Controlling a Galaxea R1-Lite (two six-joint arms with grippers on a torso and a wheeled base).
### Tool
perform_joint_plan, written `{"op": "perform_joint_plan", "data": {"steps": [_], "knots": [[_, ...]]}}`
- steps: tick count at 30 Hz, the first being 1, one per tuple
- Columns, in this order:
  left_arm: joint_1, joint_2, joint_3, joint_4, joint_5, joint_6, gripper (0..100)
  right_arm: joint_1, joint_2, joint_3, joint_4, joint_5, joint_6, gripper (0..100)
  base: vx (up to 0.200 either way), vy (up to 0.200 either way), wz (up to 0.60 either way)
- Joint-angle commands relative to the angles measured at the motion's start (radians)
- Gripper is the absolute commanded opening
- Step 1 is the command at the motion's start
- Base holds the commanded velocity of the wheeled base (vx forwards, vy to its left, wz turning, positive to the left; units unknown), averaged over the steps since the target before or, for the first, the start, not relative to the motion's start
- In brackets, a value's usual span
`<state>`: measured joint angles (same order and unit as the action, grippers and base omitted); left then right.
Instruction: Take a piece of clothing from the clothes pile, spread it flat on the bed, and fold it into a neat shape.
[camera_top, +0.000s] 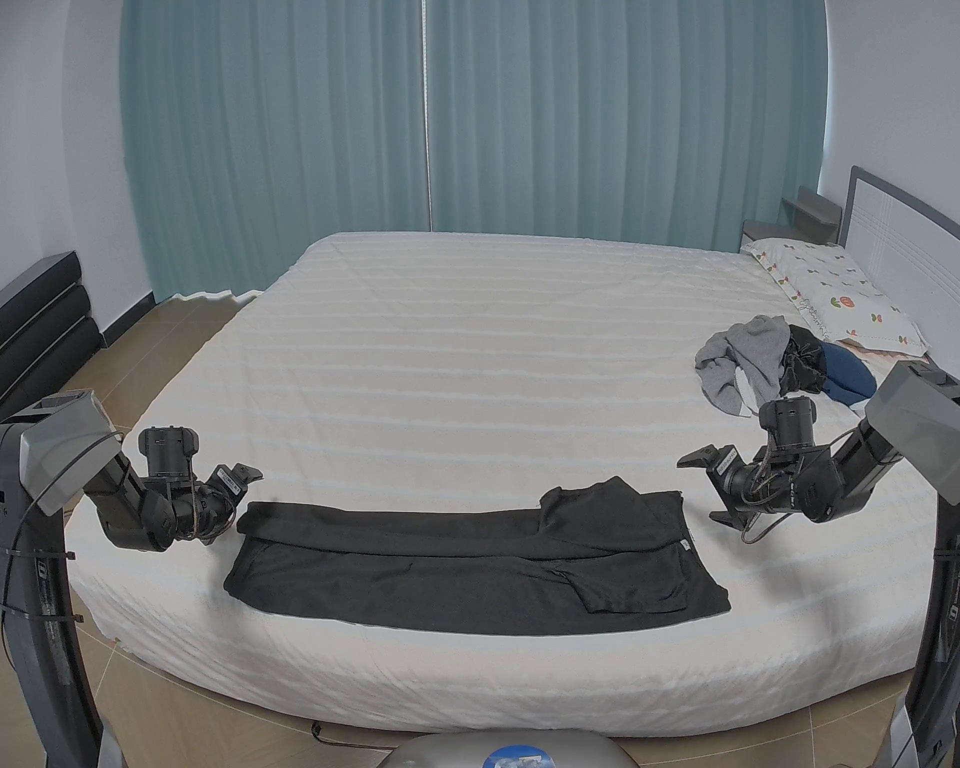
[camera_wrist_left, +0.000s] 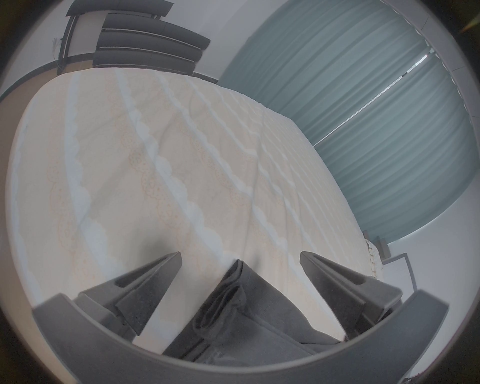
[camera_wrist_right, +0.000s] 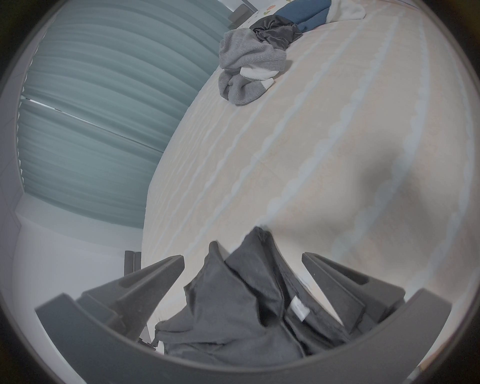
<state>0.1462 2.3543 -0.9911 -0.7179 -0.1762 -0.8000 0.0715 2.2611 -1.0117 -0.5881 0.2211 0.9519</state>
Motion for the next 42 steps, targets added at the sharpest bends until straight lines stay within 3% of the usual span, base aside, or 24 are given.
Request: {"op": "perform_joint_plan", "data": {"steps": [1, 8, 11, 20, 23, 39, 40, 42], "knots": [[0.026, -0.102, 0.084, 0.0, -0.082, 0.001, 100, -0.006, -0.149, 0.22, -0.095, 0.012, 0.002, 100, 0.0, 0.0, 0.0], [0.027, -0.109, 0.101, 0.003, -0.094, 0.016, 100, -0.018, -0.12, 0.377, -0.314, 0.044, 0.067, 100, -0.143, 0.0, 0.0], [0.027, -0.099, 0.101, 0.005, -0.12, 0.073, 100, -0.016, -0.094, 0.387, -0.381, 0.049, 0.09, 100, 0.0, 0.0, 0.0], [0.018, -0.018, 0.06, -0.002, -0.147, 0.272, 100, -0.002, -0.048, 0.377, -0.398, 0.057, 0.093, 100, 0.0, 0.0, 0.0], [0.0, 0.046, 0.0, -0.003, -0.141, 0.32, 100, 0.001, -0.032, 0.374, -0.4, 0.087, 0.094, 100, 0.0, 0.0, 0.0], [-0.048, 0.103, -0.04, -0.046, -0.118, 0.326, 100, 0.024, -0.014, 0.366, -0.401, 0.101, 0.094, 100, 0.0, 0.0, 0.0], [-0.048, 0.105, -0.037, -0.054, -0.117, 0.326, 0, 0.024, -0.014, 0.366, -0.401, 0.101, 0.094, 100, 0.0, 0.0, 0.0], [-0.05, 0.106, -0.034, -0.063, -0.106, 0.326, 0, 0.024, -0.014, 0.366, -0.401, 0.101, 0.094, 100, 0.0, 0.0, 0.0]]}}
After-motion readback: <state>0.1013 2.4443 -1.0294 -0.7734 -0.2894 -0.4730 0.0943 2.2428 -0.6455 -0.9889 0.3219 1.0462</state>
